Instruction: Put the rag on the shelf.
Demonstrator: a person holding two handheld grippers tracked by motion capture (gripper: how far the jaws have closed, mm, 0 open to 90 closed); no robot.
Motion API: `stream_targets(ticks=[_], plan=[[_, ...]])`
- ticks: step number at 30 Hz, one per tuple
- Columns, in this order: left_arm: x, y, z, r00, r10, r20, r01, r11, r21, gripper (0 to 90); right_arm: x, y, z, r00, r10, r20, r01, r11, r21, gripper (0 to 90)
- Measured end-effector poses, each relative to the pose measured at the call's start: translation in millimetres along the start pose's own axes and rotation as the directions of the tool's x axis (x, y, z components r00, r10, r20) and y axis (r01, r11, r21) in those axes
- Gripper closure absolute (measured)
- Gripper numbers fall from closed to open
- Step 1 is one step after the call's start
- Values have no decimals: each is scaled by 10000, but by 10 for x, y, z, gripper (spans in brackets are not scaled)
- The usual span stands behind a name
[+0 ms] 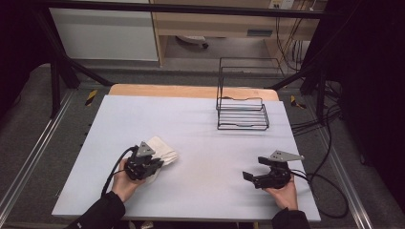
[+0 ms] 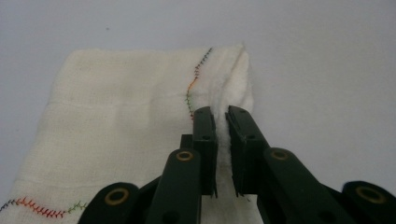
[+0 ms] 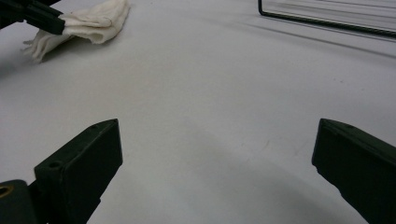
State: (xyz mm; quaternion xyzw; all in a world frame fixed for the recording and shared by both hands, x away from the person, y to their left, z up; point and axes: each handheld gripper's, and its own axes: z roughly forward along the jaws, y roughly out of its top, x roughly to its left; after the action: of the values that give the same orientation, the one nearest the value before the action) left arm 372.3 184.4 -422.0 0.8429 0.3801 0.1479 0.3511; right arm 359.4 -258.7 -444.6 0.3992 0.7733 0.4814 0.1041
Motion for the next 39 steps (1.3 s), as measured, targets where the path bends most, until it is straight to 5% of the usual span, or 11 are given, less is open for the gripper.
stream_targets(ticks=[6,11,14,16,17,22,27,32,39], plan=[[-147,13,94,9998,180,124,-181,9998,118,812,2,-1,9,10000,16,-13,-16,10000,28,23],[-135,0,148,9993,173,345,-181,9996,226,775,3,-2,17,10000,47,46,-47,10000,48,22],[-77,17,66,9984,496,278,-494,9987,-85,641,12,0,19,9999,63,97,-63,10000,-3,22],[-13,13,-4,9975,701,-85,-703,9972,-260,502,32,15,28,9998,0,174,2,10000,-89,21],[35,5,-38,9967,763,-288,-772,9965,-311,502,32,15,28,9998,0,174,2,10000,-89,21],[385,-86,-191,9999,-144,36,145,9994,-323,344,99,49,73,9998,62,183,-60,9999,-115,21],[689,-222,-305,9959,-880,225,888,9954,-368,230,185,110,167,9999,52,138,-52,10000,8,20],[900,-340,-315,9922,-1246,61,1247,9919,-259,273,261,160,246,9999,81,129,-81,10000,33,23],[997,-393,-215,9893,-1455,-52,1456,9893,103,538,434,289,428,9993,-228,282,223,9996,189,42]])
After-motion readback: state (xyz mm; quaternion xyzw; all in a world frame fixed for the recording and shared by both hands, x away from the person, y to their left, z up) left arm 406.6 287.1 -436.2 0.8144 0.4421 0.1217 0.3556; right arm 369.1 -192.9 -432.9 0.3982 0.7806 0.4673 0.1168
